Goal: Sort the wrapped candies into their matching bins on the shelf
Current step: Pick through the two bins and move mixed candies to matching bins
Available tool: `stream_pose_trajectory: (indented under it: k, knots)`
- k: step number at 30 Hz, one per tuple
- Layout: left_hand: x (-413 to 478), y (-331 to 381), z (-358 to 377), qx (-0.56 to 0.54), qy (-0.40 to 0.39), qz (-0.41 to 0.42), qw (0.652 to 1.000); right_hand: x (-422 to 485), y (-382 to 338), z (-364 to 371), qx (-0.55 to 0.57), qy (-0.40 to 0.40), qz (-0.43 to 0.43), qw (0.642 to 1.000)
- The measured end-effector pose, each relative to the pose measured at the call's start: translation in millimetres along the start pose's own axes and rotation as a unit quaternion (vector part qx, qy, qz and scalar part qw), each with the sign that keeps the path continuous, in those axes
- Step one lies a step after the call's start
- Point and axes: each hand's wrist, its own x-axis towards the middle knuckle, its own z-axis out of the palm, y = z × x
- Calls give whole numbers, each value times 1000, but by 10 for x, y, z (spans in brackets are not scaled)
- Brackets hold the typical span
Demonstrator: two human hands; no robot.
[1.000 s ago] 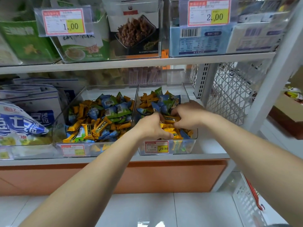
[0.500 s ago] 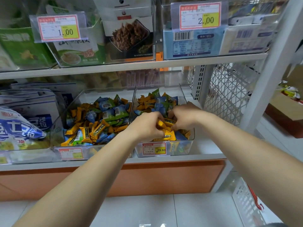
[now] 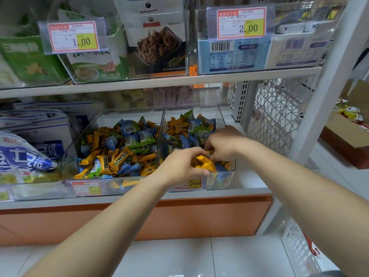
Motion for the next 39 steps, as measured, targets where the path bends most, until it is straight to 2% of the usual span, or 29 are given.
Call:
stream_pose_trajectory:
  k: [3,6,8,10,12,16,18,22,25,30,33,36,39]
  knots:
    - [-52,-75,-25,-83,58,-26,995,-10,71,22,72,3,14,997]
    - [-74,-115,-121,-78,120,-42,989,-15,102,57,195,54,55,978]
    - [-89,-114,-232,-70,160,-44,984,-25,88,40,198,119,69,970]
    - [-110,-133,-377,-70,192,-44,978,-45,67,-19,151,196,75,966]
    - [-154,-203,-556,-63,216,-50,973,-56,22,-96,178,231,74,954]
    - [-396,-538,-890,-39,254,-90,962,-22,-300,-142,410,154,4,899]
    - [-545,-789,-965,-18,272,-126,954,129,-603,-147,415,157,-21,896]
    - [-669,-1138,-917,40,264,-184,946,545,-1016,-337,397,198,15,896]
    - [-675,-1208,-809,83,249,-169,950,638,-923,-433,373,160,20,914]
    - [-635,-1138,-680,166,207,-144,953,445,-677,-232,440,134,9,888]
    - [-628,-1024,-676,211,230,-155,937,433,-662,-95,439,127,25,889]
    - [-612,-899,-655,150,284,-131,938,466,-691,-61,359,90,29,929]
    - [-600,-721,-556,23,242,-75,967,540,-738,-75,316,114,23,942]
